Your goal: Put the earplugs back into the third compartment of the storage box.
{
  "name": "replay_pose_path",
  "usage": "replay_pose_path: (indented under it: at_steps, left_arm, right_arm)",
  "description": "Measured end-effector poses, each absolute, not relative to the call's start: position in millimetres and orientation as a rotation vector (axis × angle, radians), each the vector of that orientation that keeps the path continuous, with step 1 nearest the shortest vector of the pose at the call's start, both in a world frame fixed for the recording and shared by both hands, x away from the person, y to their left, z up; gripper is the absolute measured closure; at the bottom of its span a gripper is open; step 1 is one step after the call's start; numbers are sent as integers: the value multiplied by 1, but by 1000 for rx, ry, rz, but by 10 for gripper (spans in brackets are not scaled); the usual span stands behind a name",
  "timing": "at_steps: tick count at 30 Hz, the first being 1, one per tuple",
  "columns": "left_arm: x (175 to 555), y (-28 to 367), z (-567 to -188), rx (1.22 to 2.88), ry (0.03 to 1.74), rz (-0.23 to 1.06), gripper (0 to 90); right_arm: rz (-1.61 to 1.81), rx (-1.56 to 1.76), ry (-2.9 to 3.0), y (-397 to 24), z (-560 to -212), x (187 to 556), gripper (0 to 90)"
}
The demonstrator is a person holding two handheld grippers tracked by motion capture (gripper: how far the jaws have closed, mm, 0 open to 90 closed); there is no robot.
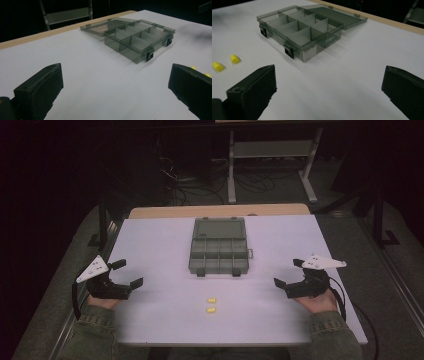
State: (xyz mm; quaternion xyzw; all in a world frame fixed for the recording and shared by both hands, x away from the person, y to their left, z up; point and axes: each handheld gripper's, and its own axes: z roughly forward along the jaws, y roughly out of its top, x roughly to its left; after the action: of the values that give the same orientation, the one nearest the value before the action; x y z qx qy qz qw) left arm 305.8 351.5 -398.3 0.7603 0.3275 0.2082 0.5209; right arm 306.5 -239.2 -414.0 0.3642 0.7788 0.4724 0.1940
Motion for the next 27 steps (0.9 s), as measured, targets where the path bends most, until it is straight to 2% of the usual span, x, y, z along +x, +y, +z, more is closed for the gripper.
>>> replay_pose_path:
  at_steps: [14,27]
  left_arm:
    - [305,348,-391,1852,764,474,0]
    - [311,326,-377,1932,686,460,0]
  right_arm:
    - [1371,1040,2155,-244,-412,304,0]
    - [1377,1054,2160,-246,-413,303,0]
